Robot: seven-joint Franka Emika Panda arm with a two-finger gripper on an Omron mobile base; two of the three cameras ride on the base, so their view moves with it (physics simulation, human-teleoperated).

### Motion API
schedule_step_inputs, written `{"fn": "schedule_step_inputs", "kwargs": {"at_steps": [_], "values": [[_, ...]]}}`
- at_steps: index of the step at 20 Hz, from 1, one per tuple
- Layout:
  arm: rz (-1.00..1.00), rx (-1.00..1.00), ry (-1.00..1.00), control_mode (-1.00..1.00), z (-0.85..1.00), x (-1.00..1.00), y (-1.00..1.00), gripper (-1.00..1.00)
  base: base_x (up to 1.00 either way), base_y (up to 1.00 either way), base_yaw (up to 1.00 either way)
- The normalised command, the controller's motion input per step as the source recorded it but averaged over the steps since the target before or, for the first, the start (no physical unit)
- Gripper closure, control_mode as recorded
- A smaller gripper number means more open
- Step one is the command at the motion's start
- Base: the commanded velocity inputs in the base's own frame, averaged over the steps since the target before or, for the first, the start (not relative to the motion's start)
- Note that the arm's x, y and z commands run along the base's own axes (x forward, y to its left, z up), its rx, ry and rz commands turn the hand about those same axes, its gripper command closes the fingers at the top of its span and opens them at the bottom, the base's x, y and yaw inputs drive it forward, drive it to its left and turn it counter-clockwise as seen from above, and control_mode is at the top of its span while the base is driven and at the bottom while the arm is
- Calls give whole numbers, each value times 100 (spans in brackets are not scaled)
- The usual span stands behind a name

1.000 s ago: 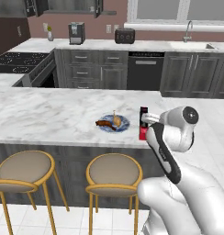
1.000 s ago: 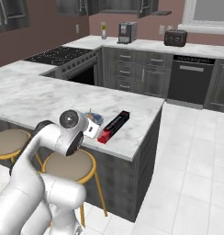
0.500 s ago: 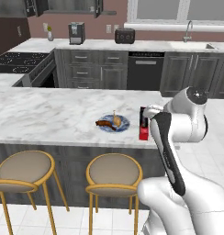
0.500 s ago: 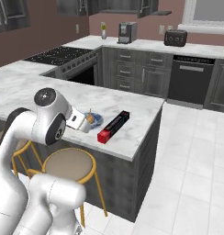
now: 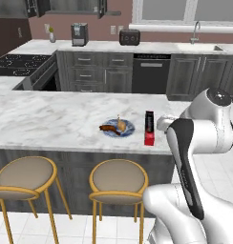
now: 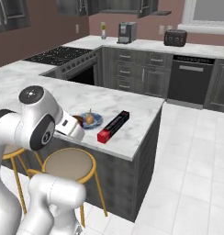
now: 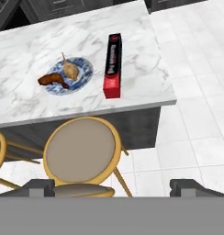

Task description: Retrieve the tupperware and aluminum foil from the cabinet and place them on the dining counter near the plate with onion and chicken drumstick to prepare for storing leftovers.

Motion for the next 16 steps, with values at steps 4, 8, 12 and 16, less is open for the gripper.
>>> {"fn": "schedule_step_inputs", "kwargs": {"at_steps": [4,8,12,16], "values": [[0,0,0,100,0,0,0,-100,-17,-55,-16],[0,0,0,100,0,0,0,-100,-6,-95,-27],[0,0,0,100,0,0,0,-100,-12,-100,-29],[0,0,0,100,0,0,0,-100,-5,-100,-28]]}}
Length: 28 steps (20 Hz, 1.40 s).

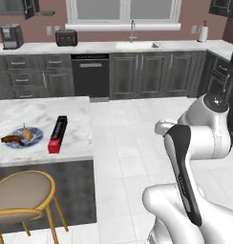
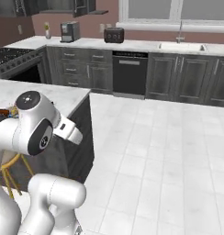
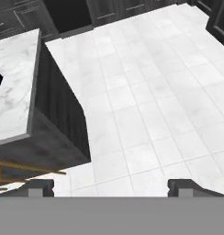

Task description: Retrieve the tupperware and aluminum foil from the cabinet and place them on the dining counter near the plate with onion and chicken drumstick to prepare for storing leftovers.

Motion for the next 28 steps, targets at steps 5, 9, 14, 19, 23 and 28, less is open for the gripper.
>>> {"fn": "schedule_step_inputs", "kwargs": {"at_steps": [5,9,14,19,23,28], "values": [[0,0,0,100,0,0,0,-100,51,-100,-9],[0,0,0,100,0,0,0,-100,100,-74,6],[0,0,0,100,0,0,0,-100,100,-21,24],[0,0,0,100,0,0,0,-100,100,-2,39],[0,0,0,100,0,0,0,-100,100,-20,52],[0,0,0,100,0,0,0,-100,100,-46,50]]}}
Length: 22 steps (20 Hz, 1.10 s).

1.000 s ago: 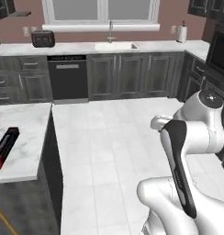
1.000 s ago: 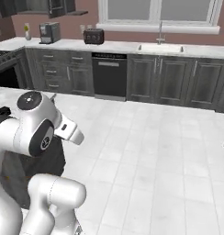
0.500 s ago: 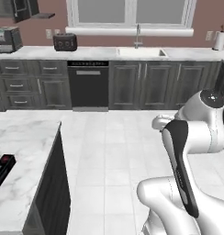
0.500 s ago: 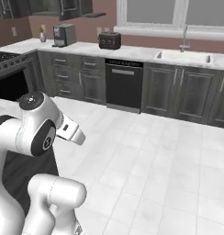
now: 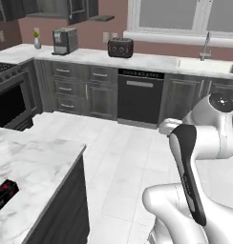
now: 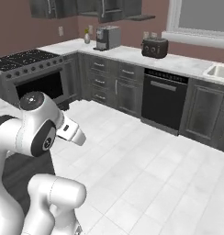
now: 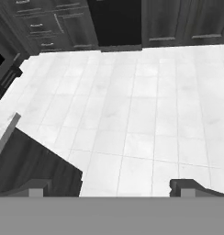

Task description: Retrieve the tupperware and aluminum foil from the cabinet and place them on the dining counter near the plate with onion and chicken drumstick to prepare for storing leftovers.

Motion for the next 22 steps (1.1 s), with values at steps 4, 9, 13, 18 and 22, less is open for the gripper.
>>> {"fn": "schedule_step_inputs", "kwargs": {"at_steps": [4,9,13,18,22], "values": [[0,0,0,100,0,0,0,-100,100,-74,32],[0,0,0,100,0,0,0,-100,100,-97,23],[0,0,0,100,0,0,0,-100,100,-91,22],[0,0,0,100,0,0,0,-100,100,-70,22],[0,0,0,100,0,0,0,-100,100,-13,16]]}}
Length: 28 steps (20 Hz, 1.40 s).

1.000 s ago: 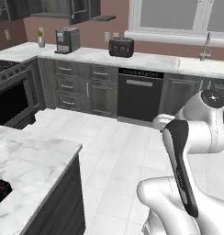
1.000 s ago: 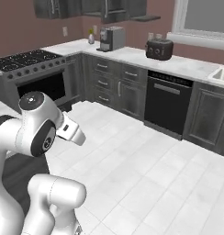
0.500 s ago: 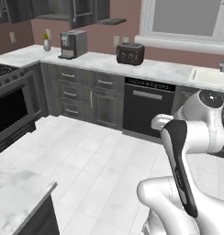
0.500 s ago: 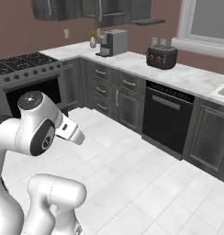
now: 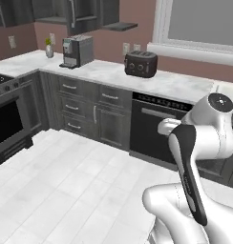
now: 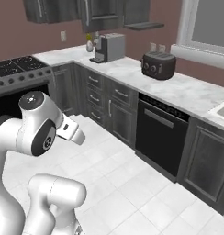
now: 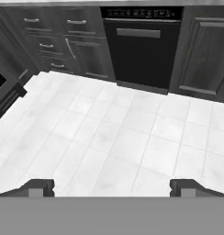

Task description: Retrieve the tupperware and aluminum foil from the cabinet and place them on the dining counter near the plate with onion and chicken drumstick to prepare for storing leftovers.

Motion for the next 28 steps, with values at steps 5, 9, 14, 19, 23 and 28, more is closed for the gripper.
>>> {"fn": "schedule_step_inputs", "kwargs": {"at_steps": [5,9,14,19,23,28], "values": [[0,0,0,100,0,0,0,-100,100,5,9],[0,0,0,100,0,0,0,-100,100,47,12],[0,0,0,100,0,0,0,-100,100,72,14],[0,0,0,100,0,0,0,-100,100,85,10],[0,0,0,100,0,0,0,-100,100,66,1],[0,0,0,100,0,0,0,-100,100,49,-15]]}}
